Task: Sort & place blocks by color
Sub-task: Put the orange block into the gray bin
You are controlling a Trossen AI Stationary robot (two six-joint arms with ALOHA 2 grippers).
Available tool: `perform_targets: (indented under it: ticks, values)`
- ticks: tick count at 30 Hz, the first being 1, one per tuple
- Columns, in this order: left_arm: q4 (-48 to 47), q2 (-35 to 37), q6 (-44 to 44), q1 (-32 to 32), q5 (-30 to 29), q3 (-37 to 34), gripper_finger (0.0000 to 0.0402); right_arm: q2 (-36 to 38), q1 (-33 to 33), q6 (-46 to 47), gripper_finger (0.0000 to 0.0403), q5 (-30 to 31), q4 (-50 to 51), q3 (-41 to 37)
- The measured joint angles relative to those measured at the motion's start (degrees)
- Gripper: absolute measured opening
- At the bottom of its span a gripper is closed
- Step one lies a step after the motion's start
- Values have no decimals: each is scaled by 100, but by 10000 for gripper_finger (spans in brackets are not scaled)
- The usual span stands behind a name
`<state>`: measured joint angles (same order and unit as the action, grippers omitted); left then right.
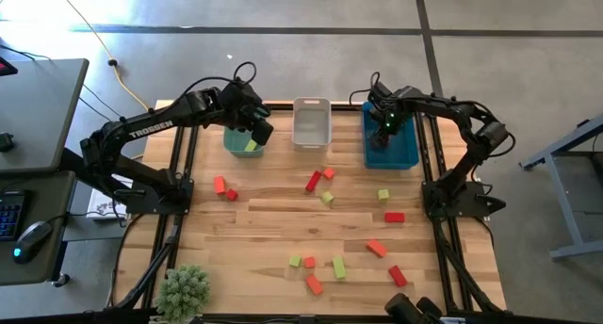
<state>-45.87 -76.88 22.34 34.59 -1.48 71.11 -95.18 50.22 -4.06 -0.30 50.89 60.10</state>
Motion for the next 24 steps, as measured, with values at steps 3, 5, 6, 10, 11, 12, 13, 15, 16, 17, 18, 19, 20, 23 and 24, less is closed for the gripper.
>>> perform_targets:
  ticks: [3, 5, 6, 10, 11, 12, 13, 15, 16, 17, 18, 19, 20, 23, 24]
  values:
    - [-57, 0, 0, 0, -2, 0, 189, 0, 0, 166, 203, -16, 187, 212]
    - [-94, 0, 1, 0, -2, 0, 189, 0, 0, 271, 204, -37, 348, 391]
    - [-114, 0, 1, 0, -2, 0, 189, 0, 0, 310, 204, -74, 406, 484]
    - [-332, 0, 5, 2, -5, 0, 189, 0, 0, 427, 204, -317, 714, 837]
    - [-439, 0, 14, 2, -15, 0, 189, 0, 0, 460, 204, -361, 779, 930]
    - [-557, 0, 41, 2, -34, 0, 189, 0, 0, 545, 204, -413, 853, 1013]
    - [-686, 0, 91, 2, -47, 0, 189, 0, 0, 594, 204, -444, 929, 1086]
    - [-937, 0, 234, 2, -81, 0, 189, 0, -16, 682, 204, -448, 1075, 1227]
    - [-1044, 0, 309, 2, -87, 0, 189, 0, -34, 699, 204, -446, 1117, 1299]
    - [-1159, 0, 387, 2, -89, 0, 189, 0, -50, 710, 204, -444, 1145, 1356]
    - [-1254, 0, 455, 2, -89, 0, 189, -2, -80, 727, 204, -442, 1185, 1407]
    - [-1328, 0, 501, 2, -85, 0, 189, 0, -118, 774, 204, -440, 1209, 1452]
    - [-1390, 0, 512, 2, -52, 0, 189, -2, -163, 816, 204, -443, 1217, 1502]
    - [-1510, 0, 487, 2, 73, 0, 189, -2, -315, 932, 204, -445, 1233, 1613]
    - [-1538, 0, 532, 2, 90, 0, 189, -2, -370, 969, 204, -444, 1251, 1642]
